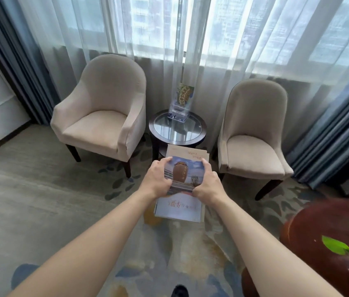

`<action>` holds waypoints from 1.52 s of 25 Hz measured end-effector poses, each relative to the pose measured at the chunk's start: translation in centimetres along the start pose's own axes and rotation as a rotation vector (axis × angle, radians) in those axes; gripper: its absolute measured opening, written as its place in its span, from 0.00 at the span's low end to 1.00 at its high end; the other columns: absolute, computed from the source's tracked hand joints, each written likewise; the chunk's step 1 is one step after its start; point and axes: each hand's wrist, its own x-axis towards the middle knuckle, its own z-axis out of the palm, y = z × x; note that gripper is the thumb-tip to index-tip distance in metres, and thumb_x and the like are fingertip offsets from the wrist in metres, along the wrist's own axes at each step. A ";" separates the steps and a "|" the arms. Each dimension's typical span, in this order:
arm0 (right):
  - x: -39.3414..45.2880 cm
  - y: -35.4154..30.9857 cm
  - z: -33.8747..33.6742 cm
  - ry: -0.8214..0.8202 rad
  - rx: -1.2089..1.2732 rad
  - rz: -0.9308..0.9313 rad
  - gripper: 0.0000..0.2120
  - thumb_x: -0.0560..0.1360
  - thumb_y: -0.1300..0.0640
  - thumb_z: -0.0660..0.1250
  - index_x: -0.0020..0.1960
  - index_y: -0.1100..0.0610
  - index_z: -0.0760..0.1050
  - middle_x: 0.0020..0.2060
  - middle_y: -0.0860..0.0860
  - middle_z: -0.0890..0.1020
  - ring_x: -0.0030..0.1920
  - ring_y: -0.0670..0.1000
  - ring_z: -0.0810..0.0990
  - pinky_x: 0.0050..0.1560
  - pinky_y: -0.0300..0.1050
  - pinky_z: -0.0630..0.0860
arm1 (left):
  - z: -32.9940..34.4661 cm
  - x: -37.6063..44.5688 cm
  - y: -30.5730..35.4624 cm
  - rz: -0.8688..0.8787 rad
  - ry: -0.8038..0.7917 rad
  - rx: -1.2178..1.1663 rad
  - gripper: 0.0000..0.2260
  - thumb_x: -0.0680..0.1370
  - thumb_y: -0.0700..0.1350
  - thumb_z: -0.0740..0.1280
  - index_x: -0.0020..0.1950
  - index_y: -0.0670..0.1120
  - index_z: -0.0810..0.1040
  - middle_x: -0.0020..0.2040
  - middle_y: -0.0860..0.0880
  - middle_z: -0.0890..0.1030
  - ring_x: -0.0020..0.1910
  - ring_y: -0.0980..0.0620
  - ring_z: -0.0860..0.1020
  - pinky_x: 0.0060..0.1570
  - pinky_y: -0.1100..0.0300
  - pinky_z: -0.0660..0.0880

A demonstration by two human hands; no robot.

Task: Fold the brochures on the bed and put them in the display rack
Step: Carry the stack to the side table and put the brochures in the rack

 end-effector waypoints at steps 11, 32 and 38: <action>25.6 -3.6 -0.8 -0.050 0.024 0.035 0.56 0.64 0.62 0.78 0.80 0.44 0.48 0.58 0.54 0.70 0.54 0.54 0.77 0.57 0.54 0.80 | -0.3 25.1 -2.5 -0.064 -0.036 0.022 0.32 0.74 0.37 0.68 0.76 0.50 0.65 0.61 0.46 0.72 0.58 0.48 0.74 0.57 0.60 0.72; 69.7 -4.3 6.4 -0.152 0.046 0.228 0.52 0.69 0.63 0.75 0.80 0.43 0.46 0.61 0.54 0.69 0.58 0.58 0.76 0.58 0.57 0.78 | 4.8 68.6 -15.3 -0.212 -0.268 0.079 0.36 0.71 0.40 0.73 0.77 0.50 0.63 0.66 0.46 0.70 0.63 0.46 0.73 0.62 0.51 0.75; 77.6 0.9 9.9 -0.252 0.051 0.335 0.51 0.71 0.60 0.73 0.80 0.42 0.43 0.63 0.55 0.67 0.57 0.58 0.75 0.53 0.51 0.75 | 10.8 75.5 -20.2 -0.307 -0.366 0.114 0.33 0.73 0.37 0.66 0.77 0.51 0.64 0.65 0.45 0.70 0.61 0.45 0.75 0.61 0.50 0.74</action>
